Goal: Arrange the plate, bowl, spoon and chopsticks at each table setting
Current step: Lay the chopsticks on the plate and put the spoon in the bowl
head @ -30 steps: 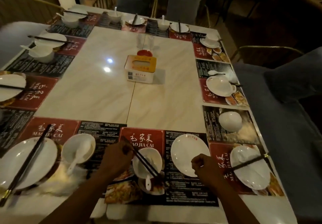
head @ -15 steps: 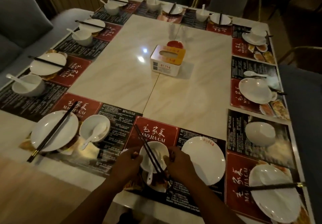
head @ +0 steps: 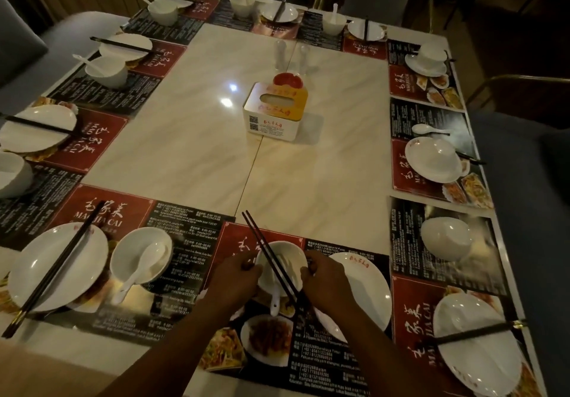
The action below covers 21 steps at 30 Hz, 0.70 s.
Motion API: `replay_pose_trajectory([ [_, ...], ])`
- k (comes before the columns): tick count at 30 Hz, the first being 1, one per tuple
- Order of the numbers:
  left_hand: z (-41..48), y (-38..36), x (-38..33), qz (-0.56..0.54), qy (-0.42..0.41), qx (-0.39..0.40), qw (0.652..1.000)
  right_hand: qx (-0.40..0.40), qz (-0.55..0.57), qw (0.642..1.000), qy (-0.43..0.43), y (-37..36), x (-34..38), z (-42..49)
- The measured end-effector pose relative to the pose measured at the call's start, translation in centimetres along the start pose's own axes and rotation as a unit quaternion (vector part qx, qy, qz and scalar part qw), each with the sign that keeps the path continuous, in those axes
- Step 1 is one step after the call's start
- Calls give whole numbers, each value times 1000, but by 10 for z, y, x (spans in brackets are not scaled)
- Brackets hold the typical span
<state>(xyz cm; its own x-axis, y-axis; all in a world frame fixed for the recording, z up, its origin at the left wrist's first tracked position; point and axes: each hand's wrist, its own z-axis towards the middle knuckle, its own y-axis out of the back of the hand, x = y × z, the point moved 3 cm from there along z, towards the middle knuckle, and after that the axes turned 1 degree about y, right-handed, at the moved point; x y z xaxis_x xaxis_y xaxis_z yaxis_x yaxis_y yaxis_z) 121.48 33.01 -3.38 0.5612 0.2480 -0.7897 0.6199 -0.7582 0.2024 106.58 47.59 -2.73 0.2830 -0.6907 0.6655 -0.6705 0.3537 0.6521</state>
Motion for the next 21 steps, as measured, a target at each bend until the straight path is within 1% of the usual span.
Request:
replay_pose_trajectory([
  [5,31,-15,-23,34,-14,40,999,-34,-6,999,-14,17,-5,24],
  [8,46,-19,-35,69,-21,47,996,-42,-10,998,-37,22,-8,36],
  [11,55,-24,-41,39,3,71,997,-49,16,997,-55,26,-10,43],
  [14,60,-25,-46,37,5,79,996,-52,30,996,-64,28,-9,44],
  [16,63,-24,-47,29,12,80,996,-47,42,995,-78,30,-7,42],
  [18,67,-21,-49,54,11,71,996,-35,58,993,-101,32,-5,35],
  [21,74,-16,-57,116,-7,51,992,22,71,990,-118,36,-7,14],
])
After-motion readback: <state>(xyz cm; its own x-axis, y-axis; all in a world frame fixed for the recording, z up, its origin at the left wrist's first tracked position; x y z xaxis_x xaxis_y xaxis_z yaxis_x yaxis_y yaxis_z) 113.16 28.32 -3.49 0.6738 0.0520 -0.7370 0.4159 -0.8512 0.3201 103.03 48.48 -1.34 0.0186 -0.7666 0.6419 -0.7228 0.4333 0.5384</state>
